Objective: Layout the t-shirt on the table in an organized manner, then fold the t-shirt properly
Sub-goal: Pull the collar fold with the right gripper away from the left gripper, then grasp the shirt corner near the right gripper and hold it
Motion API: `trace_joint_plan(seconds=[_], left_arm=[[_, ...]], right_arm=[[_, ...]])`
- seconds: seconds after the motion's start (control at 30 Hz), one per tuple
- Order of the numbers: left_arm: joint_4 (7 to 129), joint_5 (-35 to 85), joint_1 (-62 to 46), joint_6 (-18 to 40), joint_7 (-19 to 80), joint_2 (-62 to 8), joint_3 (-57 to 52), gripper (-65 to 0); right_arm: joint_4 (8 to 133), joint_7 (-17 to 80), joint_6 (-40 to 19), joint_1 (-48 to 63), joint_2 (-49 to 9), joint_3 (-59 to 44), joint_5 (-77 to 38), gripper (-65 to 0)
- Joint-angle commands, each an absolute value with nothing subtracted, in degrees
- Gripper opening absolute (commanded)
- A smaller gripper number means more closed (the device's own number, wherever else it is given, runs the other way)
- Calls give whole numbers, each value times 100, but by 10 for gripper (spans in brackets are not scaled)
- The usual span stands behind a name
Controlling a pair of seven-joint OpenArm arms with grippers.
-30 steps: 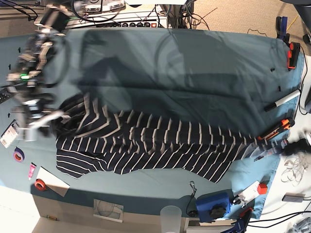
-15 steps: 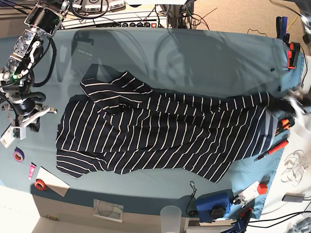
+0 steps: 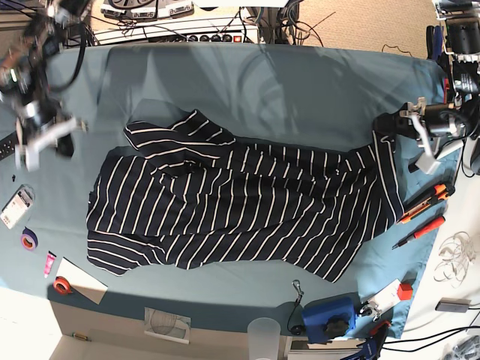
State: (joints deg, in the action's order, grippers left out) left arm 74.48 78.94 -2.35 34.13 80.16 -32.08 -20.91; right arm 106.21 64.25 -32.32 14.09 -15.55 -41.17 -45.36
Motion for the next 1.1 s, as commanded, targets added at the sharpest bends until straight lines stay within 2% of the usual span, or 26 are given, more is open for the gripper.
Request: trace_joint_plan(seconds=[0.0,0.13,0.23,0.3,0.43,0.57,0.73,0.93,1.07], left_arm=[[7529,8068,-193,3415,8000,-3319,-2176,-650],[7529,8064,-207,3417,8000,-3326,-2228,-650],[7529,8062,-204,3459,8000,-3476,-2233,-650],[7529,8062,-204,3461,8000,-3704,-2268,-650],[7529,8064,-189,3459,8000,-4136,-2757,-650],[7529,8066,-176,3457,8000,-4445,-3638,-650],[7529,8062,-176,3457,8000,-4619,-4438,-650],[7529,8062,-178,3459,8000,-4663,-4648,-650],[7529,8064,-176,3459,8000,-4654,-4648,-650]], right_arm=[[10720,6381,-3293,1446,-1608,-4226,-4604,-650],[10720,6759,-3826,1802,-1570,-4160,-4600,-645],[10720,6748,-3837,2128,-1573,-3966,-4609,-490],[10720,6755,-3835,2270,-1573,-3787,-4720,-439],[10720,6654,-3830,2316,-1492,-3441,-5057,-438],[10720,6427,-3913,2285,-1048,-3142,-5013,-438],[10720,6445,-3924,2290,-493,-2766,-4423,-438],[10720,5684,-3896,2265,-261,-2657,-4132,-438],[10715,5808,-3876,2043,-237,-2655,-4128,-438]])
